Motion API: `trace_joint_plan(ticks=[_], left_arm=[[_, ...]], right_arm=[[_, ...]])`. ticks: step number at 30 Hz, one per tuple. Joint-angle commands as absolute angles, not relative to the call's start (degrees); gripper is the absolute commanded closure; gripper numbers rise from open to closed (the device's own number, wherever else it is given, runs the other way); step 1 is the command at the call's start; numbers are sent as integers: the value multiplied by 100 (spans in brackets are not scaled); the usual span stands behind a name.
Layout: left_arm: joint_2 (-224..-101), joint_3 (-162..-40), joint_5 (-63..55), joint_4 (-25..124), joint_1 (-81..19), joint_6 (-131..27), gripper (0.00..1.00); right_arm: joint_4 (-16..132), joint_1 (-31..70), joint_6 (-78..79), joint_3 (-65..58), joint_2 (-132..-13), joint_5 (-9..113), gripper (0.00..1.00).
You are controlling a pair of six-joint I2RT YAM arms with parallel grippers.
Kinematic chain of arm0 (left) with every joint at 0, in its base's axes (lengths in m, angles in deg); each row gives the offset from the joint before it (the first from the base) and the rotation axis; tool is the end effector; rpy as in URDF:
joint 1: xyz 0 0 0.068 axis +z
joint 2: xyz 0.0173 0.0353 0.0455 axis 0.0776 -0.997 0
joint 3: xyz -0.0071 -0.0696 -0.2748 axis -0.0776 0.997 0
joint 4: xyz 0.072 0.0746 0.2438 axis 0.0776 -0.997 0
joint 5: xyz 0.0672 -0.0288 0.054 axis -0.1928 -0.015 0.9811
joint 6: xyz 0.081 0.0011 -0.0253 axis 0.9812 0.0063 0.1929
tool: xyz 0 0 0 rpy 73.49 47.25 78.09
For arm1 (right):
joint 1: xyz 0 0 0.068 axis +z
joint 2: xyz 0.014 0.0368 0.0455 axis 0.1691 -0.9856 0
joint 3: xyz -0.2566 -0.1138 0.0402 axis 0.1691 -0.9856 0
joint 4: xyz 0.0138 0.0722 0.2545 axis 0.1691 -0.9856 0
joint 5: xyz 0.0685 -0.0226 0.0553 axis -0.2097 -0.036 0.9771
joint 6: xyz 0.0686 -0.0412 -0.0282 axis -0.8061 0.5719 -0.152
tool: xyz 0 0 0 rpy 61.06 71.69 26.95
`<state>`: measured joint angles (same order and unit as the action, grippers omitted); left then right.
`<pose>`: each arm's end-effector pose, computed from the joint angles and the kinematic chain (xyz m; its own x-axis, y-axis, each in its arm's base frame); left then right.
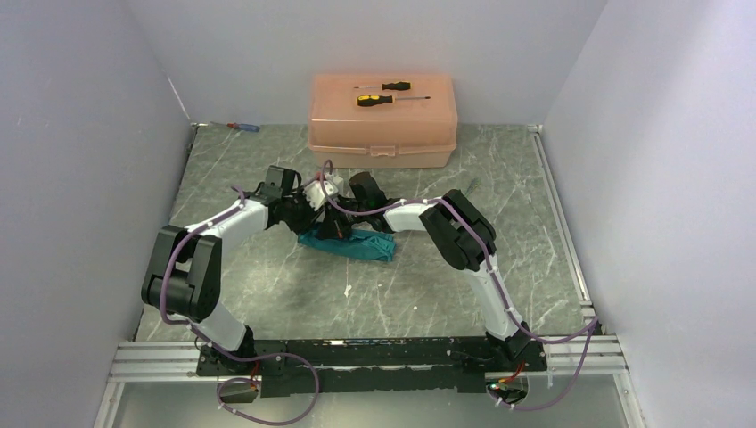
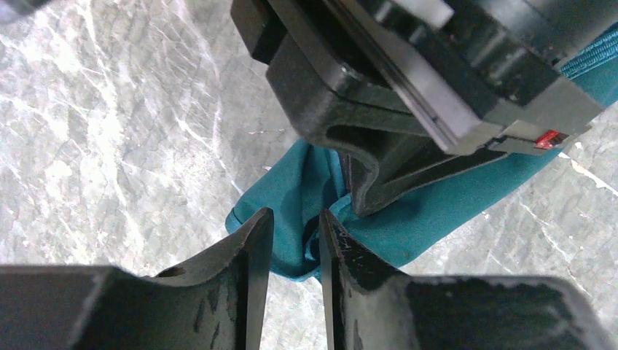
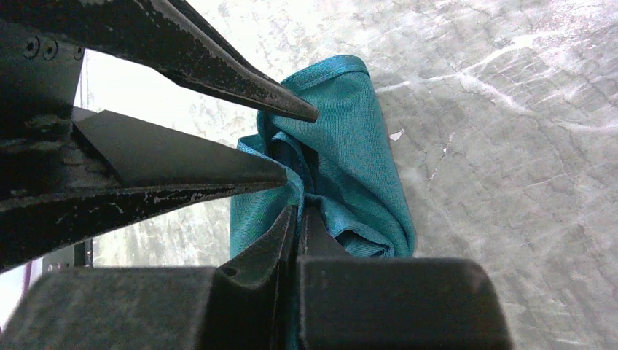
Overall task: Fold the napkin into a case and place the utensils inside
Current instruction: Grasp the top corner of the smaller rectangle folded napkin from the folded napkin.
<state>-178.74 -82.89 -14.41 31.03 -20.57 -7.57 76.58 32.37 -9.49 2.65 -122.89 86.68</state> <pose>0.3266 -0.1190 0.1699 -0.4050 0.6577 -0.6351 0.7946 0.5969 0.1114 0.3512 0.3851 0.1025 -0.6387 -0.2859 -0.7144 -0.7693 0.2589 0.5841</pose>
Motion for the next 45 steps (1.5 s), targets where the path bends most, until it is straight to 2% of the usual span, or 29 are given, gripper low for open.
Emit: trace_joint_plan(ticks=[1, 4, 7, 18, 33, 45], left_arm=[[-17798, -8197, -1643, 3272, -2068, -780, 63], [-17824, -8092, -1518, 3468, -2090, -706, 61], [-17853, -7953, -1268, 3709, -2123, -590, 65], [-17783, -7663, -1097, 3972, -2251, -462, 97], [-17487, -8143, -896, 3539, -2291, -1104, 97], [-17368, -7943, -1147, 3406, -2291, -1053, 97]], right_arm=[[7411, 3281, -929, 265, -12186, 8718, 100], [7434, 3297, -979, 273, -12201, 8740, 100], [7409, 3290, -979, 293, -12180, 8757, 100], [7098, 3285, -1026, 599, -12253, 8809, 100], [6676, 3259, -855, 662, -12221, 8585, 100], [6312, 3167, -702, 1103, -12202, 8412, 100]])
